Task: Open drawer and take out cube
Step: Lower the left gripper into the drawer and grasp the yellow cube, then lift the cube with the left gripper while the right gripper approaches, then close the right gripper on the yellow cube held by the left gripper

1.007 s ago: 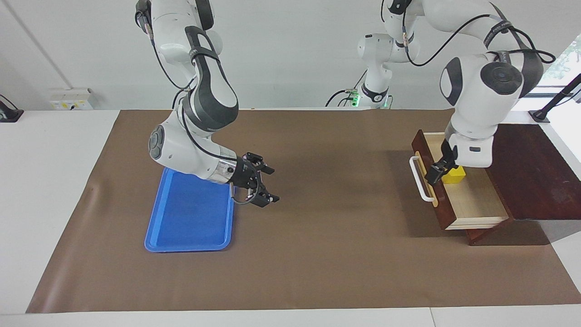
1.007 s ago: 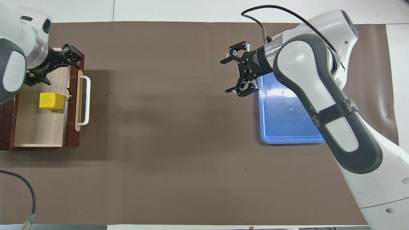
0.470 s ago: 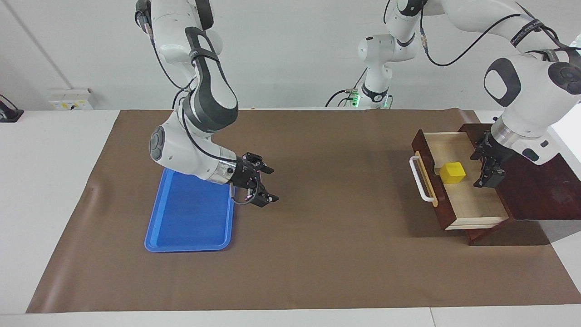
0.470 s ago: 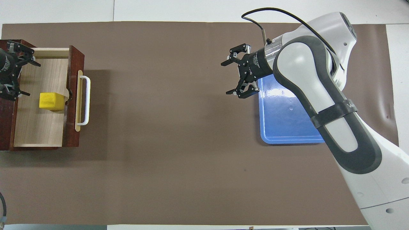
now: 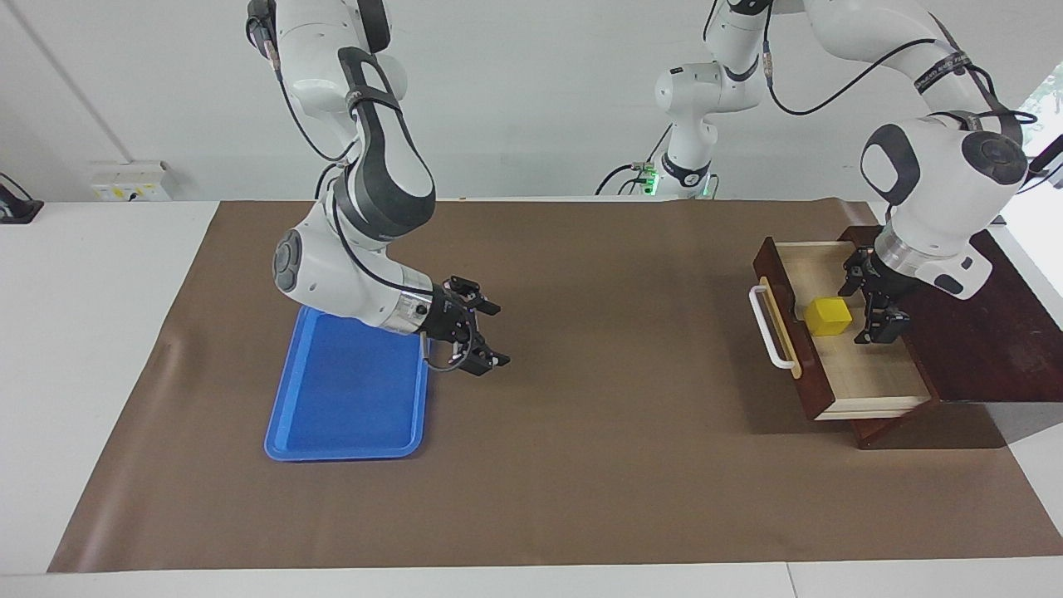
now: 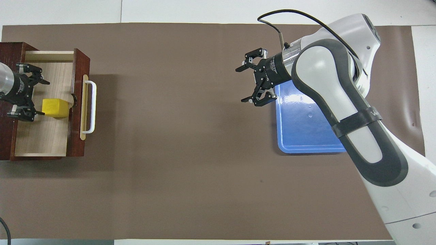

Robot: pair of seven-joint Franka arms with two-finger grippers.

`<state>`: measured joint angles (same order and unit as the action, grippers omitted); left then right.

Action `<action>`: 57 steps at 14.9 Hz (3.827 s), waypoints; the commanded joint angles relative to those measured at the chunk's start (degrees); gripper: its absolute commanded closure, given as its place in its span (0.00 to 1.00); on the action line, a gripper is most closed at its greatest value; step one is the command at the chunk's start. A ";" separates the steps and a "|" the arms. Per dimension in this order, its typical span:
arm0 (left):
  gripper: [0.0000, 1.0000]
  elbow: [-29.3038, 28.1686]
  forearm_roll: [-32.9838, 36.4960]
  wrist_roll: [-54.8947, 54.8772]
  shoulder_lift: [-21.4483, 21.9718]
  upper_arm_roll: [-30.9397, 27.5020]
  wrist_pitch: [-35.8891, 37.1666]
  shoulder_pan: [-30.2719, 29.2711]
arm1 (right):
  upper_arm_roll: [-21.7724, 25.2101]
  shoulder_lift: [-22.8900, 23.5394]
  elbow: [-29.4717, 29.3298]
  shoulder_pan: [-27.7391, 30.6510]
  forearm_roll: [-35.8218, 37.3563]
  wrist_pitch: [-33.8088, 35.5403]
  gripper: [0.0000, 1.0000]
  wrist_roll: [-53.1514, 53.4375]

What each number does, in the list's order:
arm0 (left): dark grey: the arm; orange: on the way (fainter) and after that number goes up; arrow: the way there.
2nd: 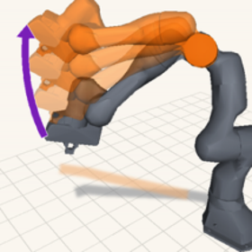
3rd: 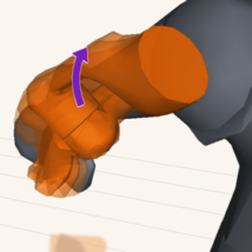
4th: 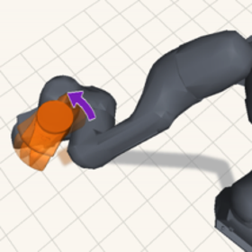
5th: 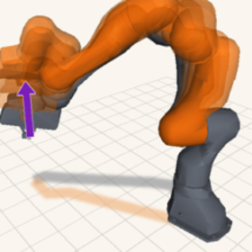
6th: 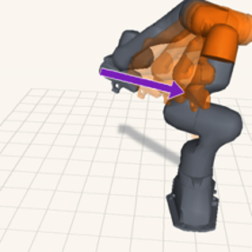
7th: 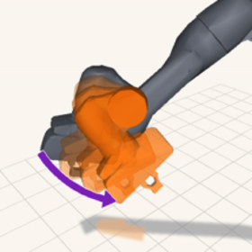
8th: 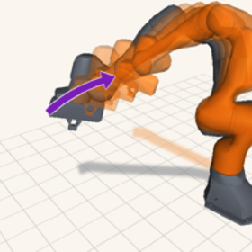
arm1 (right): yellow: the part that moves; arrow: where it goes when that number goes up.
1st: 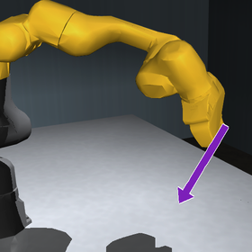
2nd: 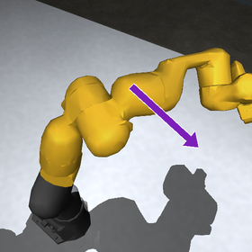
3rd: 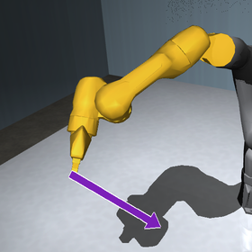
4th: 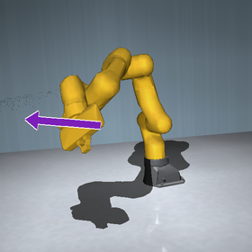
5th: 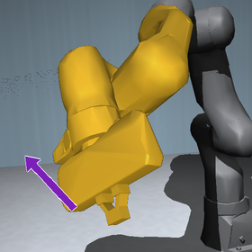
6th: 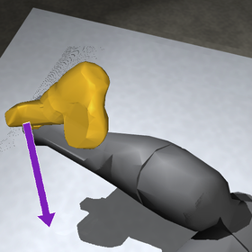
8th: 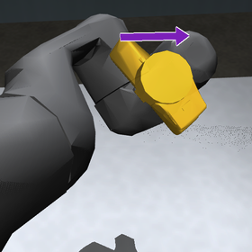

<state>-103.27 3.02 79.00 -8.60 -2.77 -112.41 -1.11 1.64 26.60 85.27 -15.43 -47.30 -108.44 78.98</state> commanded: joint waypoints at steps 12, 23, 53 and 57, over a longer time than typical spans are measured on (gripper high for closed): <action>1.00 -10.64 -0.65 6.51 4.92 0.22 -9.93 -1.18 | -0.06 -2.07 3.06 0.14 -0.77 -0.28 0.00 -1.46; 1.00 21.62 -1.62 24.31 -8.18 0.22 15.38 13.65 | -0.24 -1.99 2.62 0.05 -1.48 -1.77 0.03 -1.11; 1.00 16.62 -2.23 53.54 -7.04 0.40 5.89 33.63 | -0.06 6.34 -13.24 -10.15 3.88 -2.75 0.05 5.22; 1.00 15.47 -2.23 53.54 -6.60 0.40 5.62 33.72 | 0.29 10.93 -20.41 -10.32 3.88 -1.50 0.08 6.01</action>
<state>-85.60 1.73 131.91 -16.61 -1.53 -105.31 31.85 2.11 33.52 70.81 -25.81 -44.56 -111.37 84.43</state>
